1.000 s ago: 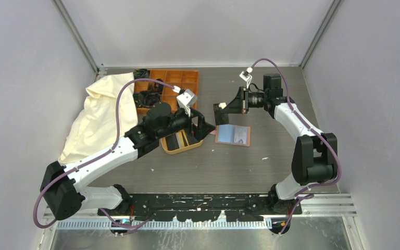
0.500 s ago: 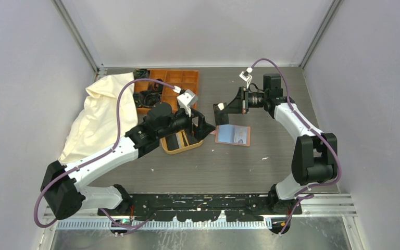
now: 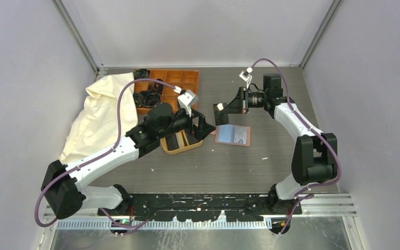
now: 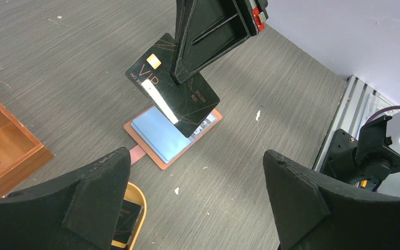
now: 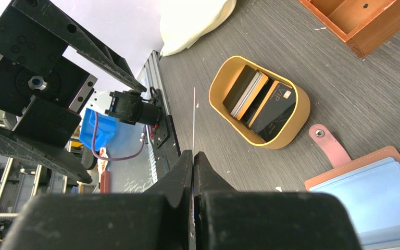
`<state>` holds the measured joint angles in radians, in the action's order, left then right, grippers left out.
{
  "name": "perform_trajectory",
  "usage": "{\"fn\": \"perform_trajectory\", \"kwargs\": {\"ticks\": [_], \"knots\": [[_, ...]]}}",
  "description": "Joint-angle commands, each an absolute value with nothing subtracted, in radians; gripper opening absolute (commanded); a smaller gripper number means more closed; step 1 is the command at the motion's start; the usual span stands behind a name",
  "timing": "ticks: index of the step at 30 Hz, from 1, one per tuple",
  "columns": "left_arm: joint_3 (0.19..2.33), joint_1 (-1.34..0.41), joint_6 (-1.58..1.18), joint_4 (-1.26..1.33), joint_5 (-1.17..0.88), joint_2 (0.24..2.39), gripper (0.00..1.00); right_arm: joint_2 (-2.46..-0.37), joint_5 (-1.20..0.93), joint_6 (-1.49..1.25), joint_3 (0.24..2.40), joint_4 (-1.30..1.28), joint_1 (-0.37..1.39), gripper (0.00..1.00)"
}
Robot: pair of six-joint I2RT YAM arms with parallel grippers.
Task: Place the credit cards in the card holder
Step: Insert the credit card into the card holder.
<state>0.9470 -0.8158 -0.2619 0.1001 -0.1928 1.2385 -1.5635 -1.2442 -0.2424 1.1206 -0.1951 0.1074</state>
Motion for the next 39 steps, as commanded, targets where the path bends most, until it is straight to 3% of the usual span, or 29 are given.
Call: {"fn": "perform_trajectory", "kwargs": {"ticks": [1,16,28,39], "knots": [[0.956,-0.81,-0.274,0.151,-0.187,1.243,0.97,-1.528,-1.275,-0.247,1.164,-0.17,0.104,0.01],[0.962,-0.791,-0.339,0.185,-0.285,1.269,0.93,-1.497,-1.273,-0.297,1.141,-0.114,0.104,0.01],[0.91,-0.604,-0.795,0.648,-0.662,1.438,0.82,-1.457,-1.272,-0.391,1.115,-0.018,0.105,0.01],[0.878,-0.583,-0.873,0.847,-0.708,1.522,0.75,-1.444,-1.271,-0.446,1.109,0.031,0.106,0.01]]}}
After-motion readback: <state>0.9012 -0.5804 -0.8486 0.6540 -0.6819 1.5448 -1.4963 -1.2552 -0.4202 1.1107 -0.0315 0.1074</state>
